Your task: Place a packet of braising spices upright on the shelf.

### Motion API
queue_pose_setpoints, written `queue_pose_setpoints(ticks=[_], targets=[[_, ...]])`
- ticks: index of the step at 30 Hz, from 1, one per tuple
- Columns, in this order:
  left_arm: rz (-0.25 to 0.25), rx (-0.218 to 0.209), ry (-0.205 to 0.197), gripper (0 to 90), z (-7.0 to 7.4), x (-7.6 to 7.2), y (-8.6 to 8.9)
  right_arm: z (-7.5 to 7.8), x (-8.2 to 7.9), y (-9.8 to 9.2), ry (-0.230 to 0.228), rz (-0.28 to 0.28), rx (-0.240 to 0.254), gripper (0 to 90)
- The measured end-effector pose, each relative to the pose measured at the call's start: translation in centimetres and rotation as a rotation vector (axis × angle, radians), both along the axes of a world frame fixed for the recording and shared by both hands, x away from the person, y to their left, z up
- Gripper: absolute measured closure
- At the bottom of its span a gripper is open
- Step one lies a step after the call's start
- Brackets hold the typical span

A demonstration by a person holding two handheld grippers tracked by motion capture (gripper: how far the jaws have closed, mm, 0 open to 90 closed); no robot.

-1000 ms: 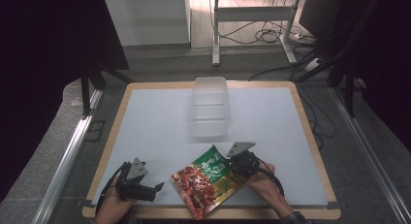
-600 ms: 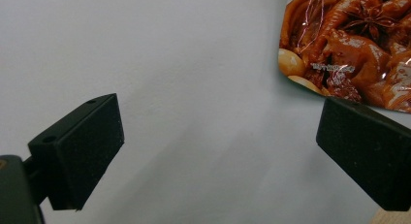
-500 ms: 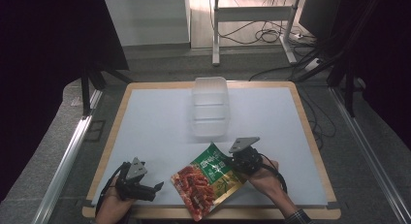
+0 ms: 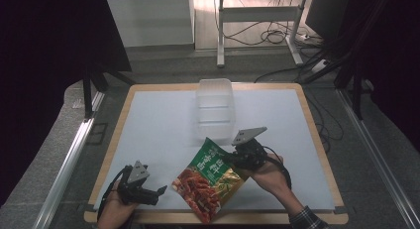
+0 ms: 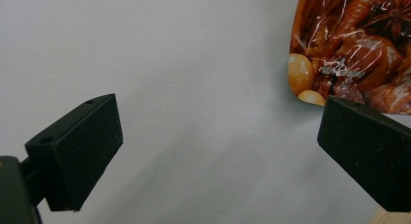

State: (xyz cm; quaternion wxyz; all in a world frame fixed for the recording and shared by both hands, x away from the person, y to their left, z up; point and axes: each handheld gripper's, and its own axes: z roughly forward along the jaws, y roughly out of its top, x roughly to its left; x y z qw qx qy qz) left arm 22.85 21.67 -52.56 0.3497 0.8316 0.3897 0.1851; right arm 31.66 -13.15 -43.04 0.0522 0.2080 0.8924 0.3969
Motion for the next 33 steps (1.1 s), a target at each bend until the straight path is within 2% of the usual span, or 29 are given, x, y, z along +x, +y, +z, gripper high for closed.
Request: queue_pose_setpoints(ticks=[4, 10, 12, 15, 24, 29, 33], targets=[[-0.002, 0.001, 0.000, 2.4, 0.0, 0.0, 0.0, 1.7, -0.1, 0.9, -0.011, 0.025, 0.016, 89.2], [-0.003, 0.003, -0.001, 2.3, 0.0, 0.0, -0.1, 3.3, -0.6, 1.8, -0.030, 0.046, 0.015, 89.3], [-0.005, 0.007, 0.000, 2.2, 0.0, 0.0, 0.0, 4.2, -0.8, 2.3, -0.050, 0.056, 0.006, 89.3], [-0.006, 0.006, 0.000, 2.2, 0.0, 0.0, 0.0, 4.8, -0.8, 2.6, -0.063, 0.062, 0.007, 89.3], [-0.010, 0.009, 0.000, 2.2, 0.0, 0.0, 0.0, 7.4, -0.7, 3.5, -0.132, 0.064, 0.028, 89.3], [-0.011, 0.013, -0.002, 2.2, 0.0, 0.0, 0.0, 8.0, -0.4, 3.8, -0.165, 0.056, 0.022, 89.3], [-0.011, 0.011, -0.001, 2.2, 0.0, 0.0, 0.0, 8.5, 0.6, 4.0, -0.185, 0.034, 0.037, 89.3]])
